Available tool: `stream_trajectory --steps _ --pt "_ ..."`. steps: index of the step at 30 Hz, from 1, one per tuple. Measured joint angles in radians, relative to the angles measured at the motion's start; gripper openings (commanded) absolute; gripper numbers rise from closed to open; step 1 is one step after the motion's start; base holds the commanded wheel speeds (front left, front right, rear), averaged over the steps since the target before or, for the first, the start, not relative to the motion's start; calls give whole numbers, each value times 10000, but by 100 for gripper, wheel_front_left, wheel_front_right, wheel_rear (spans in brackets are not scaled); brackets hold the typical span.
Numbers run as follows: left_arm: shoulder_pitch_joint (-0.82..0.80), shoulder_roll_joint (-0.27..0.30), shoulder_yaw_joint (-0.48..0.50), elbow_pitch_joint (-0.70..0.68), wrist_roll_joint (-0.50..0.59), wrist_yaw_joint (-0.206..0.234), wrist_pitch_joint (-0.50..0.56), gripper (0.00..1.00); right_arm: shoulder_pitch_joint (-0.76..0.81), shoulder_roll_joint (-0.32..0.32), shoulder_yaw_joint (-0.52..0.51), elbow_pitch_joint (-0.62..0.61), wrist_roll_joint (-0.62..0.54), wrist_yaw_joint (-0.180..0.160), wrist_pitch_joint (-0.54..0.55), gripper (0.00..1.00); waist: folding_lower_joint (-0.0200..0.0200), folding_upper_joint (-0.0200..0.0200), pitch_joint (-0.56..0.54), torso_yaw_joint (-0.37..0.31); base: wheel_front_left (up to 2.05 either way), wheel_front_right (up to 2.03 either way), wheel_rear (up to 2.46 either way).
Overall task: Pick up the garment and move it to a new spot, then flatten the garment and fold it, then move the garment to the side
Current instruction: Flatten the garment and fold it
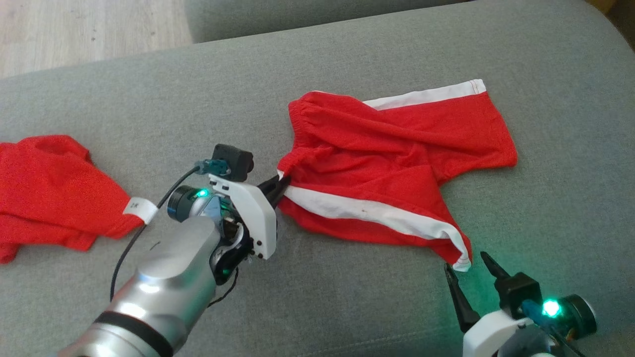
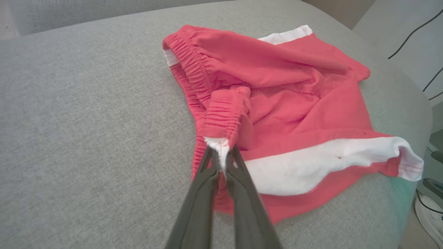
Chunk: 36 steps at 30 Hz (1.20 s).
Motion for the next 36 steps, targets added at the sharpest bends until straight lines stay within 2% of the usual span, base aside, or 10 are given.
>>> stream_trajectory --steps 17,19,27,32,34,36 --pt "-248 98 -713 84 -696 0 -203 0 -574 0 -128 826 123 0 -4 100 0 0 170 97 0 0 0" --pt "-328 109 -825 84 -709 0 -224 0 -685 0 -123 940 123 0 -50 0 0 0 180 119 0 0 0" --pt "-386 232 -1068 123 -976 0 -385 0 -731 0 -132 1112 -4 0 -140 0 0 0 114 236 0 0 0" --pt "-415 435 -1097 -92 -1321 0 -466 0 -1199 -35 90 564 -316 0 -79 0 0 0 -140 369 0 0 0" --pt "-439 487 -1064 -176 -1450 0 -464 0 -1425 -113 192 412 -334 0 -44 0 0 0 -214 409 0 0 0" --pt "-507 593 -830 -410 -1822 0 -435 0 -2013 -477 424 165 -318 0 6 0 0 0 -387 505 0 0 0"
